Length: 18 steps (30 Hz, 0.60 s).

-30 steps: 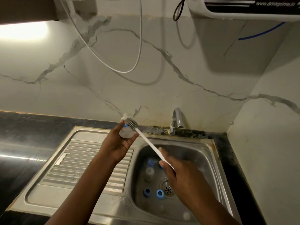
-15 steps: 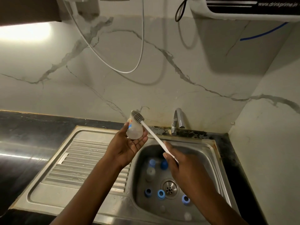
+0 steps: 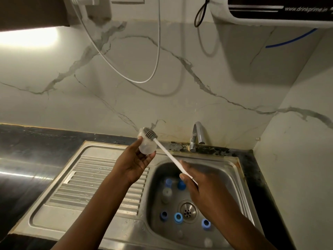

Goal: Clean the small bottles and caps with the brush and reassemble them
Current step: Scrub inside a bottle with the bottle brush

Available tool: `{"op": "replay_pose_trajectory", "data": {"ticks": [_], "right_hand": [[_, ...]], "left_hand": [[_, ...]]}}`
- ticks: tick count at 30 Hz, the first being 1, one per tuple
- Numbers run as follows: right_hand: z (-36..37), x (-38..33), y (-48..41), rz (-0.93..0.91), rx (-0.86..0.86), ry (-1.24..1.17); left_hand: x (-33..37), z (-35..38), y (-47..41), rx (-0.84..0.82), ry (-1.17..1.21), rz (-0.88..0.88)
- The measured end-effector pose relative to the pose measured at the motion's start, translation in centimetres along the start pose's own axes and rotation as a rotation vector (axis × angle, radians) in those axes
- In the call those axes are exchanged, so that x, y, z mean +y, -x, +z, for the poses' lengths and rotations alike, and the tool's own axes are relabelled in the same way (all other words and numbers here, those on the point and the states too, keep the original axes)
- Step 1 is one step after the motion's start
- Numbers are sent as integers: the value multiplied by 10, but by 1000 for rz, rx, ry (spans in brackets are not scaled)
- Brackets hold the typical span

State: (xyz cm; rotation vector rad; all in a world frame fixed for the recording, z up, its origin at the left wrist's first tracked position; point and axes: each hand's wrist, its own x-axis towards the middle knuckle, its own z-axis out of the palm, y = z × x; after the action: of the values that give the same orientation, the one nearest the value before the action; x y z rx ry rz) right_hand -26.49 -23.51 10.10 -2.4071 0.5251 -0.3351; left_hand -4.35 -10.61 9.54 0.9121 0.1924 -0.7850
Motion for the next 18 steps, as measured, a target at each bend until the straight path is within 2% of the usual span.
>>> {"op": "replay_pose_trajectory", "data": {"ticks": [5, 10, 18], "right_hand": [[3, 2, 18, 31, -12, -27], [0, 6, 13, 43, 27, -29], [0, 7, -9, -12, 117, -1]], "left_hand": [[13, -5, -4, 10, 76, -5], [7, -2, 3, -57, 81, 9], [1, -1, 15, -154, 50, -72]]}}
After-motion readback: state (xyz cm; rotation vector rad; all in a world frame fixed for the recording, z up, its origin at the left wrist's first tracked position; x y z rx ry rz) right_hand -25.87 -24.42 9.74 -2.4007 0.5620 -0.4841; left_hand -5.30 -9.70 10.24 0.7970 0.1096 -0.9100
